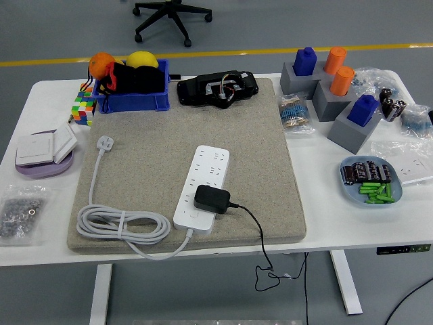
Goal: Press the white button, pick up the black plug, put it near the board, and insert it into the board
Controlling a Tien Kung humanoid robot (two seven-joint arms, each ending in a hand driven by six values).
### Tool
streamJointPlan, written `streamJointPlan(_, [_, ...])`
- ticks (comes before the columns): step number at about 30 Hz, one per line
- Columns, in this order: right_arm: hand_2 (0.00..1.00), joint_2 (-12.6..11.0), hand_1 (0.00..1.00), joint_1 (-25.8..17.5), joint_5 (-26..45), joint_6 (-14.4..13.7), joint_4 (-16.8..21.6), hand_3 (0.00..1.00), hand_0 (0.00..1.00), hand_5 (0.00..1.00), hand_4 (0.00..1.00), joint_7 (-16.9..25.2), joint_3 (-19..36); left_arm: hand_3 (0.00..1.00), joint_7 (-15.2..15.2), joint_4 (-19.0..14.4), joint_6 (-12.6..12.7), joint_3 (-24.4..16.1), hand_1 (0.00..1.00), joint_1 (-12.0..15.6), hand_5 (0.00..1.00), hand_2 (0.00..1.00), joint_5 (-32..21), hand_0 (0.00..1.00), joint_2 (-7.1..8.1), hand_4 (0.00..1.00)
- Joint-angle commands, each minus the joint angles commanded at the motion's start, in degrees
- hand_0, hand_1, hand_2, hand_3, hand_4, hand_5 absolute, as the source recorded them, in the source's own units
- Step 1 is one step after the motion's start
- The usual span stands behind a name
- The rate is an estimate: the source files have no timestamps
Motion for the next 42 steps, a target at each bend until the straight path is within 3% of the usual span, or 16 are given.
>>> streamJointPlan(6, [0.773, 1.9, 0.813, 0.1, 0.5, 0.1, 0.1, 0.76, 0.922, 0.673, 0.909, -0.6, -0.4, 0.694, 0.3, 0.0, -0.1, -0.9, 0.632, -0.1, 0.375, 0.64, 1.3, 0.624, -0.31, 0.588])
streamJointPlan(19, [0.775, 3.3, 0.814, 1.8, 1.9, 0.8, 1.1, 0.757, 0.912, 0.629, 0.91, -1.3, -0.6, 0.695, -0.2, 0.0, -0.1, 0.6, 0.633, -1.4, 0.377, 0.64, -0.6, 0.625, -0.38, 0.588])
streamJointPlan(23, [0.775, 2.8, 0.814, 3.2, 2.2, 0.6, 0.8, 0.757, 0.912, 0.629, 0.91, -1.5, -0.3, 0.695, -0.7, 0.0, -0.1, 1.6, 0.633, -2.5, 0.377, 0.64, -1.8, 0.625, -0.14, 0.588])
streamJointPlan(30, [0.774, 2.4, 0.813, 4.5, 2.3, 0.6, 0.6, 0.755, 0.909, 0.625, 0.9, -1.6, -1.3, 0.696, -0.1, 0.0, -0.3, -3.1, 0.633, -2.3, 0.377, 0.64, 2.8, 0.625, 0.54, 0.588])
streamJointPlan(42, [0.768, 1.6, 0.806, 5.4, 3.7, 1.0, 0.8, 0.731, 0.897, 0.601, 0.88, 1.4, -1.6, 0.694, -0.8, 0.0, -0.1, -1.2, 0.632, -3.4, 0.376, 0.639, 0.1, 0.625, 0.75, 0.588])
